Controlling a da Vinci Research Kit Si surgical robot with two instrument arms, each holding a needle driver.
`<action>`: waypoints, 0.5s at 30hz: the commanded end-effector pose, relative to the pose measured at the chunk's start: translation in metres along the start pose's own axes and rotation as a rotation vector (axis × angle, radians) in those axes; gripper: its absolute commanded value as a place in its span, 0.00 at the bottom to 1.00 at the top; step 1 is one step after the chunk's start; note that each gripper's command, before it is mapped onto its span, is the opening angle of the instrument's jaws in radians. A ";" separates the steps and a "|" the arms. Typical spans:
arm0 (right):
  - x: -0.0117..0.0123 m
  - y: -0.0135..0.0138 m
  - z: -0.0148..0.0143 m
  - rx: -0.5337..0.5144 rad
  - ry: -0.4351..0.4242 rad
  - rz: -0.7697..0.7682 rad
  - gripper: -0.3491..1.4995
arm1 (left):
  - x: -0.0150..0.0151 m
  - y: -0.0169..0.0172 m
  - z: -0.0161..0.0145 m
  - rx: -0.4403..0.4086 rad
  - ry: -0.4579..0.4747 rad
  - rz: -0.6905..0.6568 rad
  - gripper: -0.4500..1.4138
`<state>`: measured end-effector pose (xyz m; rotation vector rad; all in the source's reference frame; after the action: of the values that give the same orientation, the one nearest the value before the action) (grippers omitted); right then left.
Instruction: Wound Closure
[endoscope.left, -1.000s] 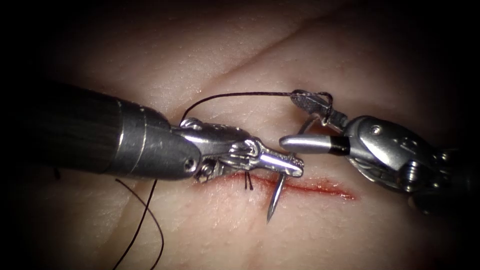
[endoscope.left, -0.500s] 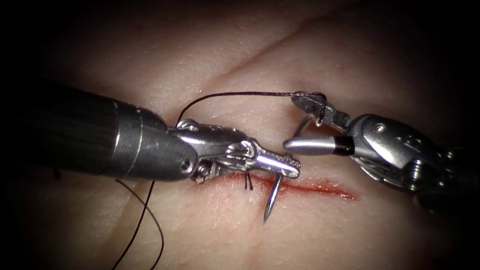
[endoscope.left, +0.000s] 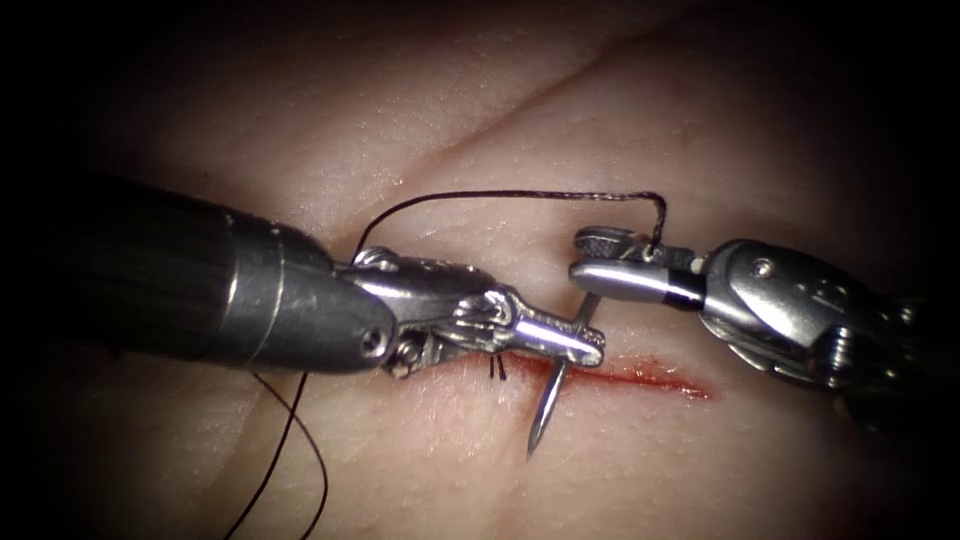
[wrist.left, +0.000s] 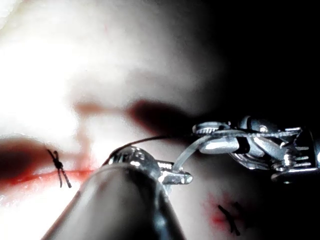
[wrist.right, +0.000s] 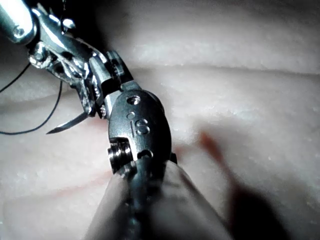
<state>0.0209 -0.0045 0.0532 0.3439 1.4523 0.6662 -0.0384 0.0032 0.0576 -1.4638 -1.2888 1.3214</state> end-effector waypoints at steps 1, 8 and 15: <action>-0.0003 -0.0001 0.0003 0.000 0.003 0.002 0.00 | -0.0001 -0.0007 0.0007 0.031 0.009 0.042 0.25; -0.0005 -0.0001 -0.0001 0.000 -0.035 -0.016 0.00 | -0.0003 -0.0008 0.0021 0.236 -0.003 0.453 0.90; -0.0015 0.0015 -0.0007 0.012 -0.065 -0.204 0.00 | -0.0025 -0.0009 0.0022 0.374 -0.104 0.557 0.93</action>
<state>0.0195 -0.0043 0.0544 0.2128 1.4080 0.4644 -0.0403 0.0002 0.0582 -1.5324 -0.6090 1.9359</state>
